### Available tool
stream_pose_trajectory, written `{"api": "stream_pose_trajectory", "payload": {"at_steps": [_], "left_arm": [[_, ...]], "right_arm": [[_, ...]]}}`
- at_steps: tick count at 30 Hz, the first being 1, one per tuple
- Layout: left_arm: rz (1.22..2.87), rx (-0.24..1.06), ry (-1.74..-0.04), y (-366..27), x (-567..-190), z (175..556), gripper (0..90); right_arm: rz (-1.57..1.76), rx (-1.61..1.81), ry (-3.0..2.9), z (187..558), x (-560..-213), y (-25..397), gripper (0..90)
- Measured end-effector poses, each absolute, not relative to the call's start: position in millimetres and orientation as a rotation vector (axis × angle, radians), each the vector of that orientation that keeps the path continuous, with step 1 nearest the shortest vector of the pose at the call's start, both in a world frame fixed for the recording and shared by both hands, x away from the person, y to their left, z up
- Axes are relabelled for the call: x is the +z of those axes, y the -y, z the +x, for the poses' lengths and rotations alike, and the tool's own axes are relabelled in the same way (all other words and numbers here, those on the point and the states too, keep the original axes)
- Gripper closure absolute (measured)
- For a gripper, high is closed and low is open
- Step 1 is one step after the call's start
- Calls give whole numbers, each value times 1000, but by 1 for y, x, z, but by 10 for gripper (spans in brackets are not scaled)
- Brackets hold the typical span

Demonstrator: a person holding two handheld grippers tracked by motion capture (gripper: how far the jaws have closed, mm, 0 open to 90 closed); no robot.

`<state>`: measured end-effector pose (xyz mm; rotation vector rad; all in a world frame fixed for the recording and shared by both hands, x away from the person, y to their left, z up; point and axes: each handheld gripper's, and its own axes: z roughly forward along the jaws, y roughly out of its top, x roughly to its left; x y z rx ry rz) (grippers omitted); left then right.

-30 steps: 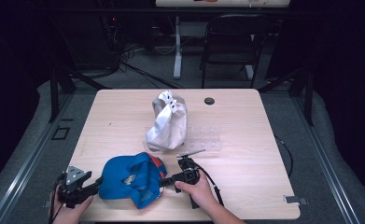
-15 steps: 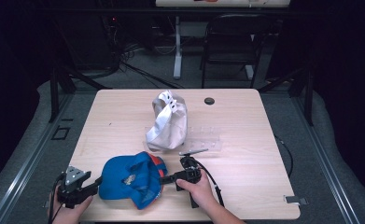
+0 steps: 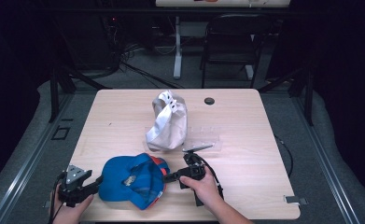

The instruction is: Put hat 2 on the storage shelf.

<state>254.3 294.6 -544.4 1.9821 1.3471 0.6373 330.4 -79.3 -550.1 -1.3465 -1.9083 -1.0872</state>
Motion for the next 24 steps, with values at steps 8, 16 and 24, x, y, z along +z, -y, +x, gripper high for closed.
{"api": "stream_pose_trajectory", "payload": {"at_steps": [8,16,24], "left_arm": [[1990,626,-1323,-290,-543,261,502],[2013,609,-1284,-280,-543,272,504],[2034,595,-1252,-273,-543,280,507]], "right_arm": [[-1360,-1071,1905,328,-530,109,781],[-1428,-1095,1847,321,-508,150,781],[-1437,-1132,1751,321,-493,174,782]]}}
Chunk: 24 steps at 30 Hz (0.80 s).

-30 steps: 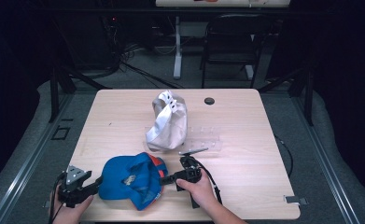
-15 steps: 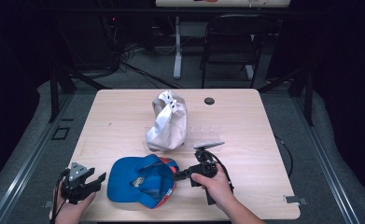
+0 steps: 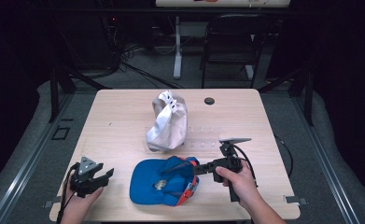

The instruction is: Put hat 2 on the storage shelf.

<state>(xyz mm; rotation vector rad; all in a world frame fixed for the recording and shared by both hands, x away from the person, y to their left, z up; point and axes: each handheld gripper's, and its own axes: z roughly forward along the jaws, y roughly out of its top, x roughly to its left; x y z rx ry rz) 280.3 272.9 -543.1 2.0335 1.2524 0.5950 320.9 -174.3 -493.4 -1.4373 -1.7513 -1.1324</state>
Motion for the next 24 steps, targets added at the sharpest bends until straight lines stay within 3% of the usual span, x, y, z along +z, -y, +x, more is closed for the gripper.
{"api": "stream_pose_trajectory", "payload": {"at_steps": [16,24], "left_arm": [[2019,591,-1259,-276,-542,281,510],[2019,592,-1257,-277,-541,280,510]], "right_arm": [[-1335,-1245,1595,331,-405,182,782],[-1439,-1282,1649,329,-363,200,782]]}}
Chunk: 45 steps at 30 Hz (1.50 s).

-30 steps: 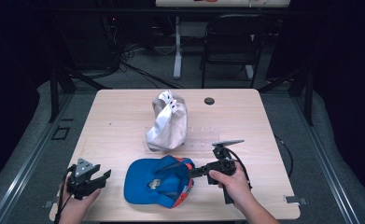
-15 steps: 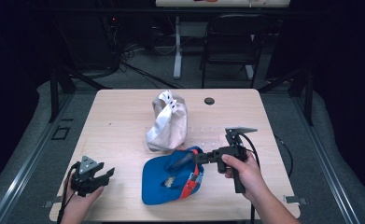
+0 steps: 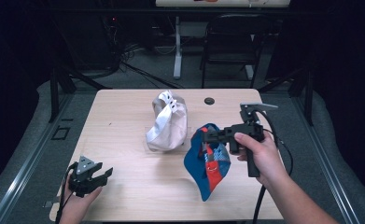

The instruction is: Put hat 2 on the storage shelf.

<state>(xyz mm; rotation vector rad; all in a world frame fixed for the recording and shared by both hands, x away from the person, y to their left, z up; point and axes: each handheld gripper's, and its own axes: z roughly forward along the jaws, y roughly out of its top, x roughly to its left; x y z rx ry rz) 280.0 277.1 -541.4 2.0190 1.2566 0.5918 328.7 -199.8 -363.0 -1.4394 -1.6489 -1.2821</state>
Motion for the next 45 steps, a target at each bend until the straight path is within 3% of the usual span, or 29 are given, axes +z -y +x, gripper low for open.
{"api": "stream_pose_trajectory", "payload": {"at_steps": [9,20,33,45], "left_arm": [[2020,590,-1269,-277,-543,283,506],[2009,588,-1269,-277,-544,285,490],[2017,581,-1256,-272,-545,288,487],[2016,578,-1256,-273,-545,289,488]], "right_arm": [[-1543,-1355,1576,338,-335,239,782],[-1642,-1423,1537,373,-308,244,781],[-1797,-1410,1517,415,-310,245,781],[-1859,-1388,1495,433,-321,241,779]]}}
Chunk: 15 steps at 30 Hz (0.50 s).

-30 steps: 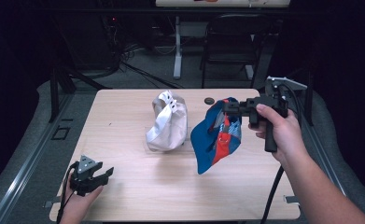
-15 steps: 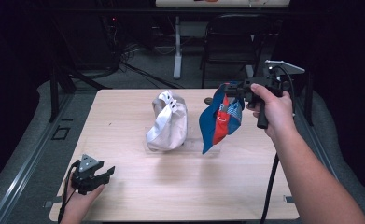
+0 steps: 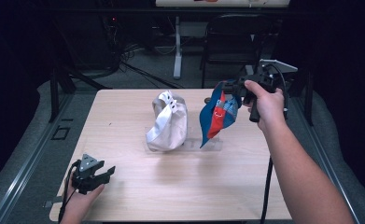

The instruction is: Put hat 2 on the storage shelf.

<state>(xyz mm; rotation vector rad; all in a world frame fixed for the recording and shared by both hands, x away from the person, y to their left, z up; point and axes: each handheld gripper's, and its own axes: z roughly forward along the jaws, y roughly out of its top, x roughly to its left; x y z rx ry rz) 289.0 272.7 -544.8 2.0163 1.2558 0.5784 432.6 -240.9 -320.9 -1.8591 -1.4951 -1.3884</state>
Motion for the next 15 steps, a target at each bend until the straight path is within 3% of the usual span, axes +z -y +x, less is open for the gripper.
{"api": "stream_pose_trajectory", "payload": {"at_steps": [15], "left_arm": [[2021,581,-1254,-273,-545,289,488]], "right_arm": [[-1870,-1309,1529,431,-348,233,778]]}}
